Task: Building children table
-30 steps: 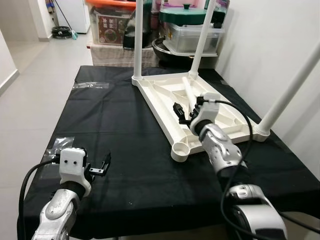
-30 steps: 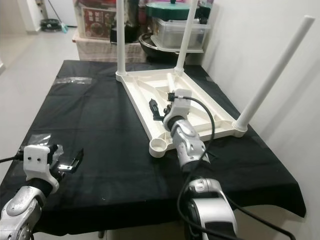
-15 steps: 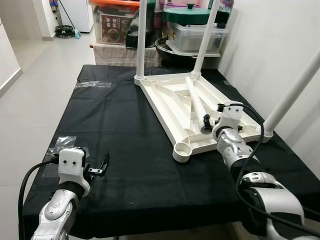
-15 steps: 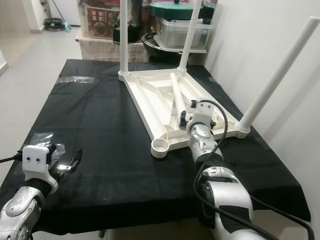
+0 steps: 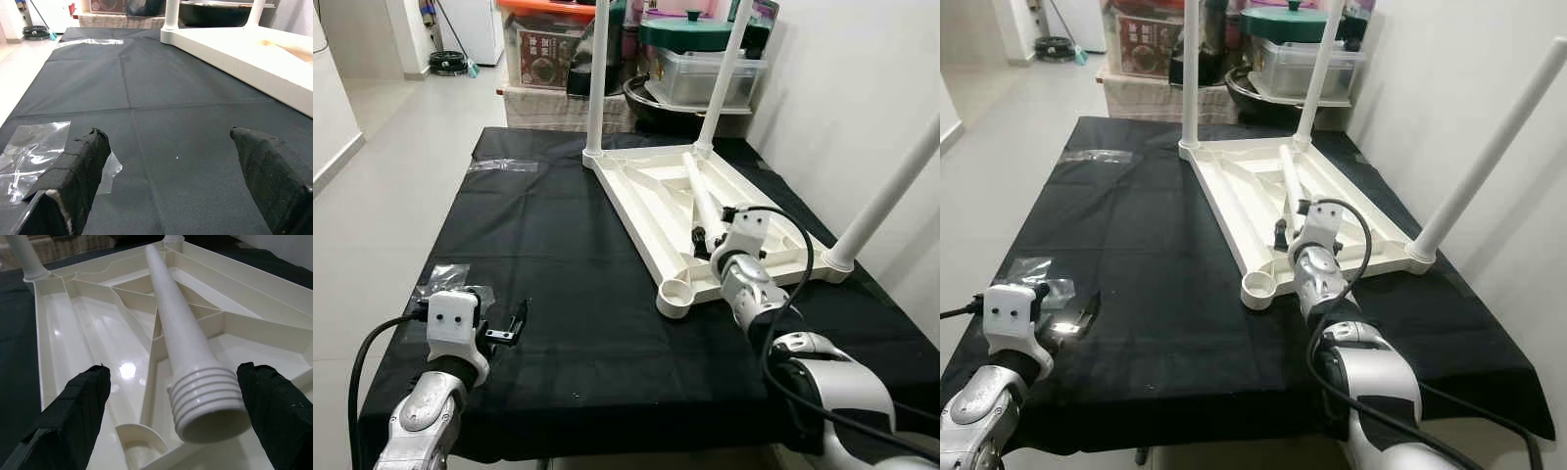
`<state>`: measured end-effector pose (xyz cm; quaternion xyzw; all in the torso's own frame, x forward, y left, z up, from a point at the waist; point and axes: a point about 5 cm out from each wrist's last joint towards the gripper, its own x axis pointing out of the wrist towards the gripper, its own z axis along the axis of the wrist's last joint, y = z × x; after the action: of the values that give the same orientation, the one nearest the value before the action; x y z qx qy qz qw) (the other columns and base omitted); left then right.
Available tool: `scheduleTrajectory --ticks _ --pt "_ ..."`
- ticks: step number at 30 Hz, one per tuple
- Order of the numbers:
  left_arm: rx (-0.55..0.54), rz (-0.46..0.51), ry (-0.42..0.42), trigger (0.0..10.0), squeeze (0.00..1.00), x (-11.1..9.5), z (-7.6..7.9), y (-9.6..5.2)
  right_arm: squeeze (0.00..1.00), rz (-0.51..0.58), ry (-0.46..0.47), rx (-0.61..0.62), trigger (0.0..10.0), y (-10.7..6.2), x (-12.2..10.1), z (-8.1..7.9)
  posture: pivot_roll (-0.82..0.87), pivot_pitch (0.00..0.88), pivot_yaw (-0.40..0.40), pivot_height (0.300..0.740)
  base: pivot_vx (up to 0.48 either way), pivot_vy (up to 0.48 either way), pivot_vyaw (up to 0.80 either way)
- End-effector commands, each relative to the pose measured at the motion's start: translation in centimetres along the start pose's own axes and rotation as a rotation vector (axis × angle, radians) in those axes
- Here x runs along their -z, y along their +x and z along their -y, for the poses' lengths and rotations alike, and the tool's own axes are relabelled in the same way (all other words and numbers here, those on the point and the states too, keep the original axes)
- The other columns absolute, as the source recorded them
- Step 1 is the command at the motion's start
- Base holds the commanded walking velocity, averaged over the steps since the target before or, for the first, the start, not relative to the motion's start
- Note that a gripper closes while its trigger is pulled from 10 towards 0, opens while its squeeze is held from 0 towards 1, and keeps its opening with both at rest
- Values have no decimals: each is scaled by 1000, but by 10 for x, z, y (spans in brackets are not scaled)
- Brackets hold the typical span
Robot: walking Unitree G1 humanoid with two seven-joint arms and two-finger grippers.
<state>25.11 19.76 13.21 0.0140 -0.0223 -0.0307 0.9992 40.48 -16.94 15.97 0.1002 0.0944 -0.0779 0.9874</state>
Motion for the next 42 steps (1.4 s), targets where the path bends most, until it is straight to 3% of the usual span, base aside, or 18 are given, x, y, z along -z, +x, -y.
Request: scheduleTrajectory --ticks 1,8,30,42 --pt "5 2 12 10000 0 -1 2 -2 0 -16 -3 9 10000 0 6 2 102 0 -134 740 0 0 0" --pt "2 1 12 10000 0 0 2 -2 0 -28 -17 10 10000 -1 9 2 101 0 -139 740 0 0 0" --pt "0 -2 6 10000 0 2 3 -3 0 -79 144 23 10000 -3 19 -7 84 0 -139 740 0 0 0" --pt "7 -2 5 10000 0 2 4 -1 0 -49 126 0 10000 -3 12 -12 83 0 -135 740 0 0 0"
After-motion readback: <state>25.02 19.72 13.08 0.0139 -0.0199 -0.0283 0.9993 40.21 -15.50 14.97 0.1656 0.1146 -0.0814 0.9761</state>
